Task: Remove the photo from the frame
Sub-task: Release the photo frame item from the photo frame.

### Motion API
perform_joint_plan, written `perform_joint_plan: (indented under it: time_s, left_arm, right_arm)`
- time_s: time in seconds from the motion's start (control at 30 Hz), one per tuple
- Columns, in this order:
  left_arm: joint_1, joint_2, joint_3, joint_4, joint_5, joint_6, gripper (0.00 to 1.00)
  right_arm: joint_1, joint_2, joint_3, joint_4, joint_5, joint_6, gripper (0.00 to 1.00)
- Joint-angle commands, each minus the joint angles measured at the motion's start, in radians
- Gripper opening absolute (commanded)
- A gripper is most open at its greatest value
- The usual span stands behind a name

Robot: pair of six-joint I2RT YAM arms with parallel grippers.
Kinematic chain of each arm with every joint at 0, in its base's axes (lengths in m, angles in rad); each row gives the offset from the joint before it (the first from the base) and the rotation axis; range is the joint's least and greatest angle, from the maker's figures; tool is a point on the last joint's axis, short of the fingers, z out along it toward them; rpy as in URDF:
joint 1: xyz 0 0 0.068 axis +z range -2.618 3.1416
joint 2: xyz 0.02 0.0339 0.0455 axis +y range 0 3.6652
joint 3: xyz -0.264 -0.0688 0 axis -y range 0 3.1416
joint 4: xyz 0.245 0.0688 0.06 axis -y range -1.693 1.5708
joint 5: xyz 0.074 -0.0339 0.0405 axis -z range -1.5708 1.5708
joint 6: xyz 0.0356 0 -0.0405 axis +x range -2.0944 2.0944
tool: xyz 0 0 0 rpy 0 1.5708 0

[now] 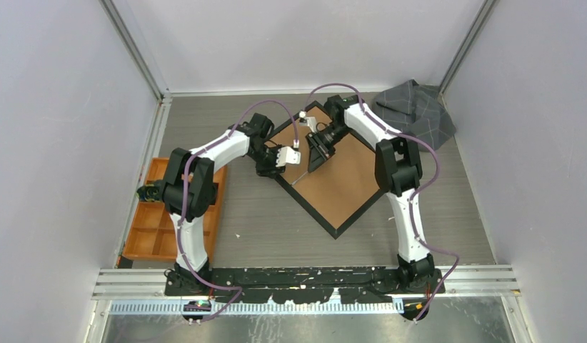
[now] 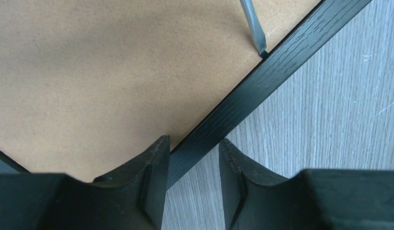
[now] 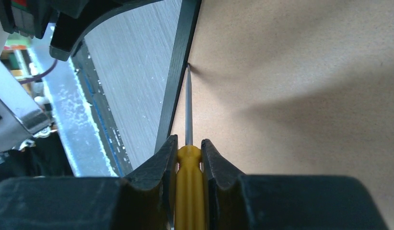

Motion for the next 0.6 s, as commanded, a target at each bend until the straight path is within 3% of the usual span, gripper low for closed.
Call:
perform_joint_plan:
  time_s: [0.0, 0.37, 0.57]
  left_arm:
    - [-0.021, 0.098, -0.046, -0.08, -0.002, -0.087, 0.35]
    - [-0.021, 0.122, -0.021, -0.073, -0.02, -0.132, 0.31]
    - [-0.021, 0.138, -0.001, -0.077, -0.03, -0.159, 0.29]
  right_arm:
    - [0.114, -0.107, -0.1, 0.156, 0.055, 0.11, 0.01]
    - [0.207, -0.25, -0.247, 0.269, 0.103, 0.191, 0.01]
    - [0.246, -0.319, -0.364, 0.431, 0.145, 0.367, 0.01]
